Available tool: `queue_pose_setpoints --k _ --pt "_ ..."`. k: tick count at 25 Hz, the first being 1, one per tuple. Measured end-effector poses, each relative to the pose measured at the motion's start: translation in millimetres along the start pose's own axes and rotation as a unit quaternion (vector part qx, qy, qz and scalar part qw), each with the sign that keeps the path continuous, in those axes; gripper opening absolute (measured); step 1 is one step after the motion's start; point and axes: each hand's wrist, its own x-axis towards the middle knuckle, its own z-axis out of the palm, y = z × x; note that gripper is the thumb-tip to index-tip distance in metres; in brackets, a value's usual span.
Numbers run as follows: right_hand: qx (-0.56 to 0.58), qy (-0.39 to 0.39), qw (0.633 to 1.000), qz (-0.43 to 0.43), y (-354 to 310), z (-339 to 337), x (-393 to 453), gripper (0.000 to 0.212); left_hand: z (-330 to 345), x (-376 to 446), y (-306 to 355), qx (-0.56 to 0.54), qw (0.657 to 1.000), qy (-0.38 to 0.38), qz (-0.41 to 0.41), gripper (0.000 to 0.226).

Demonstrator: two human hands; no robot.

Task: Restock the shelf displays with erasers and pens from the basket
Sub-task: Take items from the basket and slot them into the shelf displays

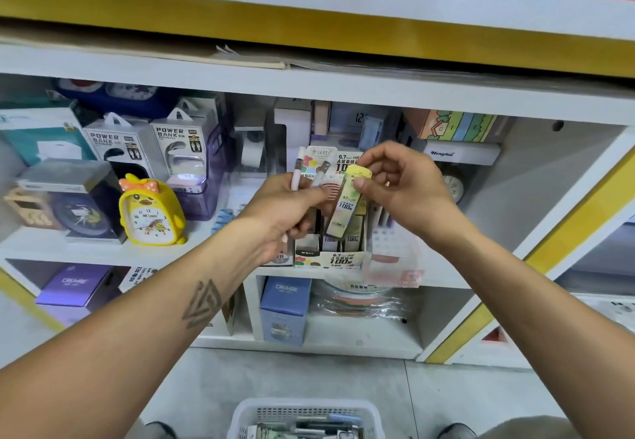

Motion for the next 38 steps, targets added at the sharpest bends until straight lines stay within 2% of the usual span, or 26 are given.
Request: queue_pose_setpoints --k 2,4,8,10,12,14,15,18,20,22,24,26,29,31,35,38 --pt "-0.085 0.008 0.996 -0.023 7 -3 -1 0.024 -6 4 2 -0.055 0.998 0.010 -0.031 0.013" --pt "-0.169 -0.002 0.985 -0.042 13 -4 -5 0.022 -9 5 3 -0.104 0.993 -0.015 -0.046 0.011" --pt "-0.280 -0.068 0.954 -0.079 21 -3 -10 0.014 -9 1 2 -0.118 0.990 -0.056 -0.053 0.016" --pt "-0.325 -0.070 0.937 -0.106 21 -3 -10 0.012 -7 -1 1 -0.118 0.989 -0.075 -0.052 0.017" --pt "-0.295 -0.032 0.951 -0.082 17 -1 -7 0.015 -8 -2 0 -0.112 0.987 -0.104 -0.052 0.019" --pt "-0.130 -0.003 0.991 0.007 9 2 -2 0.018 -8 -4 -1 -0.102 0.984 -0.135 -0.052 0.022" --pt "-0.029 -0.001 0.998 0.050 5 5 -1 0.022 -8 -5 -1 -0.097 0.983 -0.147 -0.050 0.022" --pt "0.147 -0.007 0.985 0.089 -4 11 2 0.026 -5 -8 -3 -0.091 0.979 -0.178 -0.048 0.024" --pt "0.188 0.000 0.978 0.091 -7 8 3 0.020 -3 -9 -3 -0.094 0.975 -0.197 -0.051 0.025" --pt "0.210 0.052 0.971 0.099 -6 -4 5 0.016 -1 -7 -2 -0.095 0.976 -0.187 -0.050 0.028" --pt "0.206 0.119 0.967 0.091 -2 -23 5 0.015 2 -4 -1 -0.081 0.984 -0.156 -0.040 0.025" --pt "0.128 0.158 0.977 0.058 4 -38 4 0.016 5 -4 1 -0.072 0.987 -0.137 -0.032 0.024" --pt "-0.037 0.162 0.986 0.022 18 -51 -2 0.014 15 -2 0 -0.056 0.990 -0.129 -0.025 0.026" --pt "-0.091 0.148 0.984 0.024 28 -54 -6 0.016 24 -2 1 -0.052 0.990 -0.124 -0.034 0.026" --pt "-0.066 0.130 0.989 0.029 40 -56 -8 0.026 40 0 1 -0.089 0.985 -0.137 -0.059 0.016" --pt "-0.069 0.122 0.990 0.024 46 -56 -5 0.028 45 3 -3 -0.095 0.982 -0.144 -0.074 0.024"
